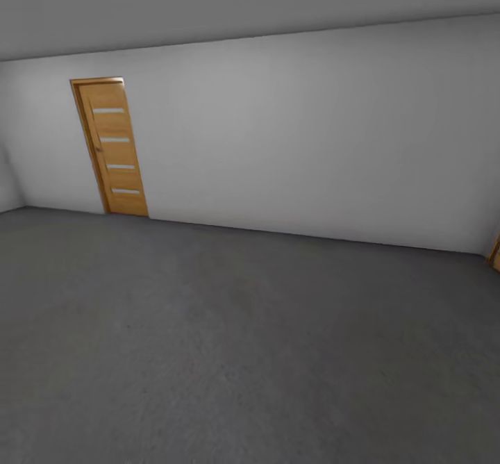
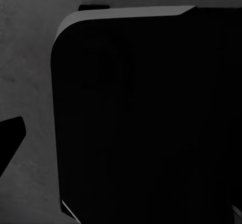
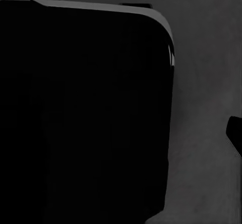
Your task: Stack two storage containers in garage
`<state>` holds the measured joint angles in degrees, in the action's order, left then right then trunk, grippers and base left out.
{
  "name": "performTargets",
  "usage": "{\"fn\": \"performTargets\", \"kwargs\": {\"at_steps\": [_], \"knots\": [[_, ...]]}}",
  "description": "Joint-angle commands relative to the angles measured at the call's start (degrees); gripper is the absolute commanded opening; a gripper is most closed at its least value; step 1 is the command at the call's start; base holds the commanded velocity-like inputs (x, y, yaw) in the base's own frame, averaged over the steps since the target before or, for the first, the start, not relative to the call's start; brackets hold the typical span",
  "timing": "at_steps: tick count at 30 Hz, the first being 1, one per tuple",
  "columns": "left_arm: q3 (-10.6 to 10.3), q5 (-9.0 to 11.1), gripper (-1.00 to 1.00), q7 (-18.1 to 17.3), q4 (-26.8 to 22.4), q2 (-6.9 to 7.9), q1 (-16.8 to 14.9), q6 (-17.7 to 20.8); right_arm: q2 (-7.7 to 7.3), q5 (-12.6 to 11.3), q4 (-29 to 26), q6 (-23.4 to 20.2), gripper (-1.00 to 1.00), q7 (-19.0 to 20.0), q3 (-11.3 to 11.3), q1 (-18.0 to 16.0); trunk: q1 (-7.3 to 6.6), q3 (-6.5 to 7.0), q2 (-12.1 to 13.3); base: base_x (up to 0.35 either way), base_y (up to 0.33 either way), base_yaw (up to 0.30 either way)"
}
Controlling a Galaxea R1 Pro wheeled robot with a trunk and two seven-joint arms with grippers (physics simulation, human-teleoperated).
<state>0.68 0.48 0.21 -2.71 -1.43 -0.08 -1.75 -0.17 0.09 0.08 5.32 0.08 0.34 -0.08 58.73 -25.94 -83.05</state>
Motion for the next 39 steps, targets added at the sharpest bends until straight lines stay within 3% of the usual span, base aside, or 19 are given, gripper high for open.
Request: {"fn": "performTargets", "kwargs": {"at_steps": [1, 8, 13, 20, 39], "knots": [[0.07, 0.05, 1.0, 0.05, -0.01, -0.02, -0.01, -0.14, -0.01, 0.01, 0.01, 0.29, 1.0, 0.01, 0.01, -0.01, 0.0, 0.0, -0.03, 0.0, 0.0, 0.248], [0.11, 0.08, 1.0, 0.21, -0.01, -0.14, -0.01, -0.18, -0.01, -0.84, 0.01, 3.34, 1.0, 0.09, -0.2, -0.01, 0.0, 0.18, -0.03, 0.0, 0.0, 0.252], [0.11, 0.29, 1.0, 0.23, -0.01, -0.15, -0.01, -0.19, -0.01, -1.03, 0.01, 3.6, 1.0, 0.09, -0.24, -0.01, 0.0, 0.19, -0.03, 0.0, 0.0, 0.255], [0.07, 2.07, 1.0, 0.16, 0.0, -0.09, -0.01, -0.19, -0.01, -0.98, 0.01, 3.65, 1.0, 0.09, -0.25, -0.01, 0.0, 0.27, -0.03, 0.0, 0.0, 0.257], [0.09, 2.33, 1.0, 0.14, -0.01, 0.02, -0.01, -0.18, -0.01, -0.89, 0.01, 3.65, 1.0, 0.09, -0.25, -0.01, 0.0, 0.79, -0.03, 0.0, 0.0, 0.26]]}}
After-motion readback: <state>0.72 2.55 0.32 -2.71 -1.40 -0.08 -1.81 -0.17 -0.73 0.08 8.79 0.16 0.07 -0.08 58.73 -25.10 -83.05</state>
